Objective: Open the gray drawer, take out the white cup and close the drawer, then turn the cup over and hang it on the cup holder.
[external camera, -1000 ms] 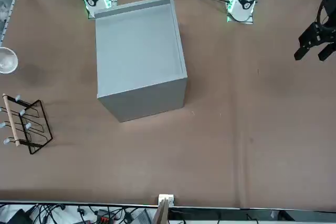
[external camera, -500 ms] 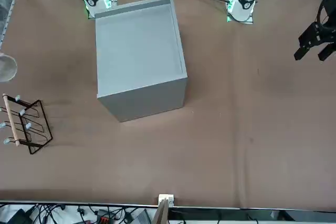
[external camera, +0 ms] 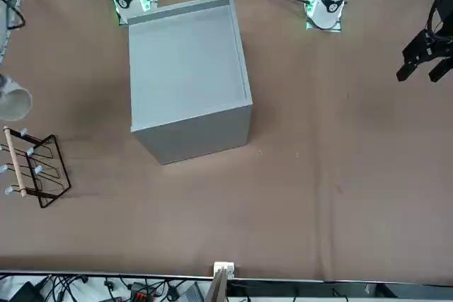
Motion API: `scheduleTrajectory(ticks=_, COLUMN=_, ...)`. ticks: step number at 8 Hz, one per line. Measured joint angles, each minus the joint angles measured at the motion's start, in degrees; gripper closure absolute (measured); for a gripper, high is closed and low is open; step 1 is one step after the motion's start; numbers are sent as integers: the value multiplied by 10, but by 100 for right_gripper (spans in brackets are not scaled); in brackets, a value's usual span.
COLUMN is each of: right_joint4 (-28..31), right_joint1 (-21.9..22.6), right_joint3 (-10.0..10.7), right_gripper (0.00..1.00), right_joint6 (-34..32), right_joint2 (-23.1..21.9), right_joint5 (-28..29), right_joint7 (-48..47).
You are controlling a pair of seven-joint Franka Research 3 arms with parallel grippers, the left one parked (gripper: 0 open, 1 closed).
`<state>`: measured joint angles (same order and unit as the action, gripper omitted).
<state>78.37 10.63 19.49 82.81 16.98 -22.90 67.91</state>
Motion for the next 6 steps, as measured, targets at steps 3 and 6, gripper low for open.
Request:
scheduleTrajectory(ticks=3, right_joint4=17, right_joint1=70, right_joint3=0, right_gripper=80, right_joint6=-8, right_joint2=8, right_joint5=-4, right_joint7=-148)
scheduleTrajectory(ticks=6, right_joint4=43, right_joint1=124, right_joint3=0, right_gripper=80, right_joint6=-9, right_joint2=17, right_joint5=-33, right_joint7=-256)
